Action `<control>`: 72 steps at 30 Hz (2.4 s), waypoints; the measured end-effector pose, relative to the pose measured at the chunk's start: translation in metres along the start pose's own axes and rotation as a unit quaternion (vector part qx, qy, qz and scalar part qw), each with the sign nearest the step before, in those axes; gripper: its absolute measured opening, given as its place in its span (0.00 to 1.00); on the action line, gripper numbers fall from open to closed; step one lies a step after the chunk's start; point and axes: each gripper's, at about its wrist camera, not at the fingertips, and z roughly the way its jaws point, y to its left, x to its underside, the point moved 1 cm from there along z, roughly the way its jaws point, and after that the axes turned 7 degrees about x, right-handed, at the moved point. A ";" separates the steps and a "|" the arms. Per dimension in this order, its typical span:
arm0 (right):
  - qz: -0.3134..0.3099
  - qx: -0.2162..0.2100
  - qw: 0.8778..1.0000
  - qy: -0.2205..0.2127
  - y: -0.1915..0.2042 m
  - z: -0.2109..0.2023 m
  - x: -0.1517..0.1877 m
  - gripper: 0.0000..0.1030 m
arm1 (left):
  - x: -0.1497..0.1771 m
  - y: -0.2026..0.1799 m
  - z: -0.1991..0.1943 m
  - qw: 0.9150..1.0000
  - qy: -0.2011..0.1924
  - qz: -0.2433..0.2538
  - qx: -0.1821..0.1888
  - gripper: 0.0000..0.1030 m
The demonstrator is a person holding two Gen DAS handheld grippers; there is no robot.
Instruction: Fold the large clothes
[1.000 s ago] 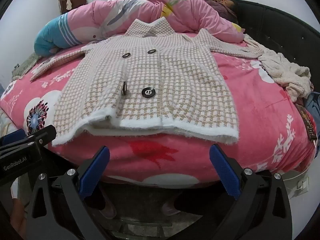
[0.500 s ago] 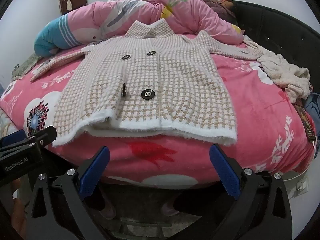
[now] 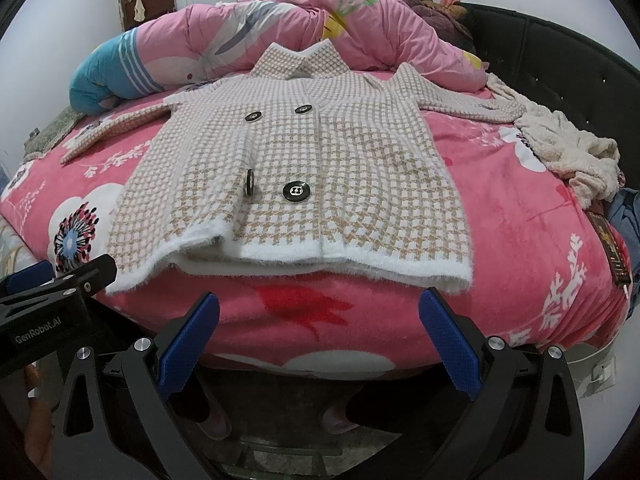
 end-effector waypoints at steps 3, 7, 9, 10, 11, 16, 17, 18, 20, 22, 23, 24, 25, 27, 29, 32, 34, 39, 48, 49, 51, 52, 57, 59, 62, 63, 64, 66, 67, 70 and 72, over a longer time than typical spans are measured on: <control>0.000 0.000 1.000 -0.001 0.000 -0.002 -0.003 0.94 | 0.000 0.000 0.000 1.000 0.000 0.000 0.000 0.93; -0.001 0.000 1.000 -0.002 0.000 -0.002 -0.003 0.94 | 0.001 -0.002 -0.001 1.000 -0.001 0.000 -0.001 0.92; 0.000 0.000 1.000 -0.002 0.000 -0.002 -0.003 0.94 | 0.001 -0.002 -0.001 1.000 -0.001 0.000 0.000 0.92; 0.000 0.000 1.000 -0.002 0.000 -0.002 -0.003 0.94 | 0.001 -0.002 -0.001 1.000 0.000 0.000 0.000 0.92; 0.000 0.000 1.000 -0.002 0.001 -0.002 -0.003 0.94 | 0.001 -0.002 -0.001 1.000 -0.001 0.000 0.000 0.92; 0.000 0.000 1.000 -0.002 0.000 -0.002 -0.003 0.94 | 0.001 -0.002 -0.001 1.000 -0.002 0.001 0.000 0.92; 0.000 0.000 1.000 -0.002 0.000 -0.003 -0.004 0.94 | 0.001 -0.002 -0.001 1.000 -0.002 0.001 0.000 0.92; 0.000 0.000 1.000 -0.002 0.000 -0.002 -0.003 0.94 | 0.001 -0.002 -0.001 1.000 -0.002 0.001 0.000 0.92; 0.000 0.000 1.000 -0.002 0.000 -0.003 -0.004 0.94 | 0.001 -0.002 -0.001 1.000 -0.002 0.000 0.000 0.92; 0.000 0.000 1.000 -0.003 0.000 -0.003 -0.004 0.94 | 0.000 -0.001 -0.002 1.000 -0.002 0.000 0.000 0.93; -0.001 0.000 1.000 -0.003 0.000 -0.003 -0.003 0.94 | 0.000 -0.001 -0.002 1.000 -0.002 0.000 0.000 0.93; -0.001 0.000 1.000 -0.003 0.000 -0.004 -0.004 0.94 | 0.000 -0.001 -0.002 1.000 -0.002 0.000 0.000 0.93; -0.001 0.001 1.000 -0.004 0.000 -0.004 -0.005 0.94 | 0.000 -0.001 -0.002 1.000 -0.002 0.000 0.000 0.93; -0.001 0.000 1.000 -0.005 0.001 -0.006 -0.007 0.94 | 0.000 -0.001 -0.002 1.000 -0.002 0.000 0.000 0.92; -0.001 0.000 1.000 -0.005 0.001 -0.005 -0.006 0.94 | -0.002 -0.001 -0.002 1.000 -0.003 0.000 0.000 0.92; -0.001 0.000 1.000 -0.006 0.001 -0.006 -0.007 0.94 | -0.006 0.000 -0.006 1.000 -0.005 -0.001 0.000 0.92; 0.000 0.000 1.000 -0.006 0.001 -0.006 -0.007 0.94 | -0.007 0.000 -0.006 1.000 -0.006 -0.001 -0.001 0.92; 0.000 0.000 1.000 -0.006 0.001 -0.006 -0.007 0.94 | -0.007 -0.001 -0.008 1.000 -0.007 0.000 0.000 0.92; 0.000 0.000 1.000 -0.006 0.002 -0.006 -0.007 0.94 | -0.007 0.000 -0.008 1.000 -0.009 0.000 0.000 0.92; 0.000 0.000 1.000 -0.006 0.002 -0.007 -0.008 0.94 | -0.007 0.000 -0.008 1.000 -0.009 0.000 0.000 0.93; 0.000 0.000 1.000 -0.006 0.002 -0.006 -0.007 0.94 | -0.007 0.000 -0.008 1.000 -0.010 -0.001 0.000 0.92; 0.001 0.001 1.000 -0.005 0.003 -0.006 -0.009 0.94 | -0.007 0.000 -0.008 1.000 -0.009 -0.001 0.000 0.92; 0.001 0.007 1.000 -0.006 0.007 -0.008 -0.010 0.94 | -0.005 0.000 -0.008 1.000 -0.012 -0.001 0.002 0.92; 0.000 0.008 1.000 -0.006 0.007 -0.007 -0.009 0.94 | -0.005 0.002 -0.007 1.000 -0.011 -0.002 0.004 0.93; 0.001 0.009 1.000 -0.005 0.007 -0.005 -0.007 0.94 | -0.005 0.004 -0.006 1.000 -0.012 -0.003 0.004 0.92; 0.002 0.010 1.000 -0.005 0.008 -0.005 -0.008 0.94 | -0.005 0.004 -0.006 1.000 -0.012 -0.003 0.005 0.93; 0.002 0.010 1.000 -0.005 0.008 -0.005 -0.007 0.94 | -0.006 0.006 -0.006 1.000 -0.012 -0.004 0.006 0.92; 0.002 0.013 1.000 -0.006 0.008 -0.004 -0.008 0.94 | -0.008 0.007 -0.005 1.000 -0.011 -0.004 0.006 0.92; 0.002 0.013 1.000 -0.006 0.007 -0.004 -0.008 0.94 | -0.008 0.008 -0.005 1.000 -0.011 -0.005 0.006 0.93; 0.002 0.015 1.000 -0.007 0.007 -0.003 -0.009 0.94 | -0.010 0.009 -0.004 1.000 -0.010 -0.006 0.007 0.92; 0.002 0.017 1.000 -0.007 0.007 -0.002 -0.010 0.94 | -0.012 0.010 -0.002 1.000 -0.010 -0.006 0.008 0.93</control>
